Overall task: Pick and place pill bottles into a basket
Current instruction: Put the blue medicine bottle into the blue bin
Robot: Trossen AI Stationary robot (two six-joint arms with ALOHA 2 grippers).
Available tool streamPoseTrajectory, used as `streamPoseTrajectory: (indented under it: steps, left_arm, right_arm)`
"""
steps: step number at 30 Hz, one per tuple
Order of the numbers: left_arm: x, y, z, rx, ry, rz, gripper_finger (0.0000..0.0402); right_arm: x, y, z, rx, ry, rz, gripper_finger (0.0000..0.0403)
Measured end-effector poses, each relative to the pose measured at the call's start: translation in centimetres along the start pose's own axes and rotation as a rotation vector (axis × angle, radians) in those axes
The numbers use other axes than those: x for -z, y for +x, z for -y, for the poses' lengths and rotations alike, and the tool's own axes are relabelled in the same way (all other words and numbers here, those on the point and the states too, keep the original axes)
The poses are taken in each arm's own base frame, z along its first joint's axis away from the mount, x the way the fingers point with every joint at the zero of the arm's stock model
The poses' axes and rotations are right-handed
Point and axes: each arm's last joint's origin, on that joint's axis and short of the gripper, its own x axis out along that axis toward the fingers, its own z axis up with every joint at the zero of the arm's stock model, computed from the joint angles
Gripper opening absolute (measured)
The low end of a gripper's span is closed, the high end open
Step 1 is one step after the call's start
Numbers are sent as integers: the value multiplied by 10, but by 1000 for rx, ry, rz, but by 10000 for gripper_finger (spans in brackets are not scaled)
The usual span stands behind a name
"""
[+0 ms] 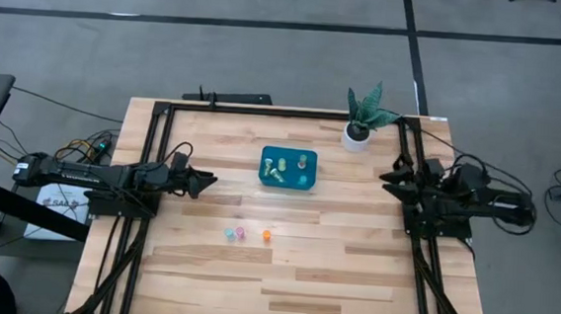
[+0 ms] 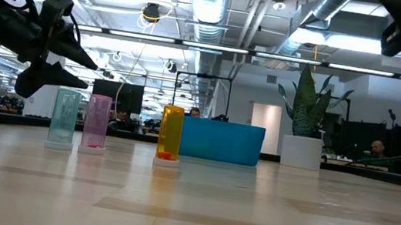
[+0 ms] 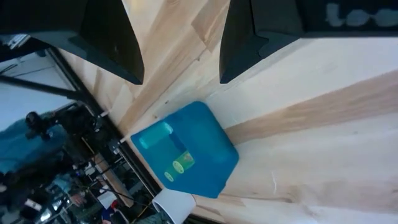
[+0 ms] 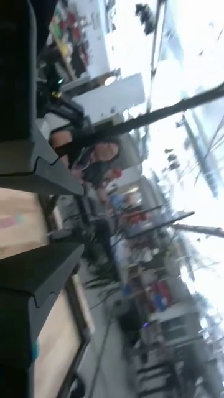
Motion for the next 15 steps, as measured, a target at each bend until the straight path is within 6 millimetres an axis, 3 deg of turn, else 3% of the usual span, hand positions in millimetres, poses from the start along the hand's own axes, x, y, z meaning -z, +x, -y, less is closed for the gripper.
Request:
streamPoseTrajectory:
  steps: [10,15]
  left_arm:
    - [0,0,1,14,-67,-16,199]
    - [0,0,1,18,-96,-21,199]
  right_arm:
    - [32,6,10,-94,-45,187,127]
    - [44,6,14,-87,-42,170,127]
